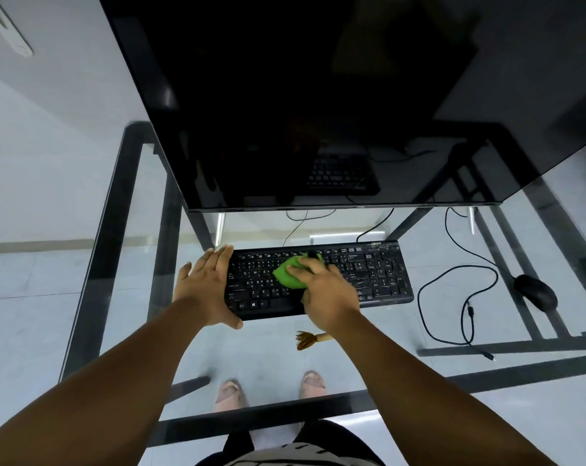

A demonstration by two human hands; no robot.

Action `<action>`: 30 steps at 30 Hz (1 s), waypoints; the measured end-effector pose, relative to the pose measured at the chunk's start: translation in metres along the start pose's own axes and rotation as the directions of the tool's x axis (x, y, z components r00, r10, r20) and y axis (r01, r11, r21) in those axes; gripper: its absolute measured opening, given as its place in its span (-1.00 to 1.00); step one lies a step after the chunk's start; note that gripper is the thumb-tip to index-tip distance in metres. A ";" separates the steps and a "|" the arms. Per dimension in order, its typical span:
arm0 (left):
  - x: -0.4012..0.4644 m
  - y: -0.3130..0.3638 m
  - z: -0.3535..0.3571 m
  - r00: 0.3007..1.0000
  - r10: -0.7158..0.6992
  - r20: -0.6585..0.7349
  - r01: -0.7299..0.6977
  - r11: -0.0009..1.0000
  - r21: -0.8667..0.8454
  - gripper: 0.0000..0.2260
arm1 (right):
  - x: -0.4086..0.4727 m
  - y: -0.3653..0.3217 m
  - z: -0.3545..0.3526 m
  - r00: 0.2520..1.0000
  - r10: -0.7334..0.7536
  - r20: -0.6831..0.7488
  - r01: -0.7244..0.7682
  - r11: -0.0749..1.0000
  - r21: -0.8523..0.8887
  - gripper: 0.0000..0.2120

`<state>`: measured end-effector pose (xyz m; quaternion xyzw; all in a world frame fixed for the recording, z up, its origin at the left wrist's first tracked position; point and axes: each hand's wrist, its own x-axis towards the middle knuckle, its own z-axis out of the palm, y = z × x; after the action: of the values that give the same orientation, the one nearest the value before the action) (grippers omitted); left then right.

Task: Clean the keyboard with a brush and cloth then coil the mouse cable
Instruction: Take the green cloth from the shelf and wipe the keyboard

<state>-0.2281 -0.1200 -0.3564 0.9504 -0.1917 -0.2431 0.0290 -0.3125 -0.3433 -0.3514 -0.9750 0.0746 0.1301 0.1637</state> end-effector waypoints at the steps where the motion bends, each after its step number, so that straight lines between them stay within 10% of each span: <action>1: 0.000 0.001 -0.002 1.000 -0.006 0.008 0.006 1.000 0.008 0.28 | 0.000 0.012 -0.003 0.996 0.079 -0.040 -0.078 0.997 0.020 -0.37; 6: 0.007 0.018 -0.007 0.999 -0.032 -0.011 0.032 0.999 0.017 0.22 | 0.000 0.059 -0.013 0.889 0.439 -0.134 -0.407 0.889 0.210 -0.40; 13: 0.020 0.080 0.004 0.997 0.078 0.023 -0.079 0.996 0.046 0.26 | 0.007 0.051 -0.015 0.992 0.116 -0.046 -0.112 0.989 0.098 -0.37; 20: 0.022 0.086 0.002 0.998 0.057 -0.001 -0.057 0.995 0.083 0.26 | 0.014 0.074 -0.027 0.925 0.369 -0.091 -0.352 0.923 0.155 -0.33; 27: 0.022 0.083 0.003 0.999 0.043 -0.031 -0.042 0.998 0.044 0.26 | 0.029 0.033 -0.021 0.997 0.074 0.011 -0.074 0.996 0.058 -0.26; 30: 0.021 0.082 0.004 0.998 0.044 -0.036 -0.043 0.998 0.035 0.26 | 0.026 0.061 -0.028 0.970 0.240 -0.048 -0.235 0.968 0.085 -0.25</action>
<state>-0.2414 -0.2035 -0.3573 0.9508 -0.2158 -0.2213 0.0218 -0.2929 -0.4130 -0.3510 -0.9553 0.2005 0.1175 0.1829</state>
